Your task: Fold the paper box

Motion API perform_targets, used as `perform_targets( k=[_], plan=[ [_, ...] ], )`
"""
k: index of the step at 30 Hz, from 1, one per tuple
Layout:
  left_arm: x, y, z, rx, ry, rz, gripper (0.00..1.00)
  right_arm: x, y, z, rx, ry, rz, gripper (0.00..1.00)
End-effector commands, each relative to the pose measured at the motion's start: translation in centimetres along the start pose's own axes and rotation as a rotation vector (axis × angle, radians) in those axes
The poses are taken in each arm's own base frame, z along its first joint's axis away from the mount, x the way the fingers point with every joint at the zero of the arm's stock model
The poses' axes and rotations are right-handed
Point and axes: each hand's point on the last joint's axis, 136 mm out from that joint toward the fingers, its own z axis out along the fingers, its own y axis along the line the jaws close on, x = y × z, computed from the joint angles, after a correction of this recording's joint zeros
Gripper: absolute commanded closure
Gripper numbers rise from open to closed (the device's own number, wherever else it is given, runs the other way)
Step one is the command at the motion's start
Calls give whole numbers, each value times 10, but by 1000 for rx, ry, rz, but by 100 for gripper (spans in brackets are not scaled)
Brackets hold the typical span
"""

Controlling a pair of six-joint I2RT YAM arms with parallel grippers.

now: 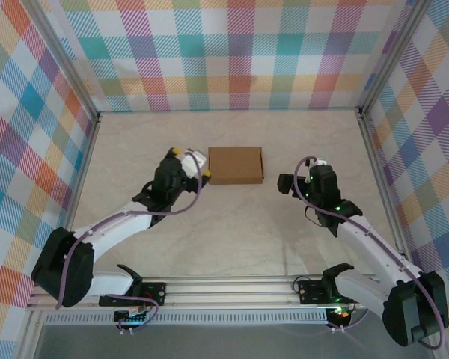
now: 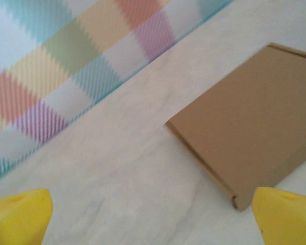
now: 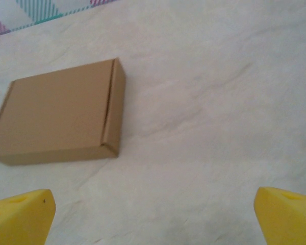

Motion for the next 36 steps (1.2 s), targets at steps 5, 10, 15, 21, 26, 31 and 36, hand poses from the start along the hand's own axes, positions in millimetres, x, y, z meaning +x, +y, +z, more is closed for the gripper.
perform_targets(
  k=[5,10,15,21,26,31,36],
  plan=[
    [76,58,-8,-226,105,-324,0,-21,-52,40,145,-194,-190,0],
    [117,84,-4,-269,79,-456,0,-12,-79,66,158,-222,-189,0],
    [137,92,11,-269,85,-520,0,-9,-84,81,82,-219,-190,0],
    [166,95,28,-230,115,-605,0,-1,-92,87,48,-214,-153,0],
    [166,93,28,-239,115,-593,0,-2,-91,88,45,-218,-154,0],
    [166,93,28,-238,113,-592,0,-1,-92,87,47,-218,-155,0],
    [165,94,28,-239,112,-592,0,-1,-91,87,45,-219,-156,0]
  ],
)
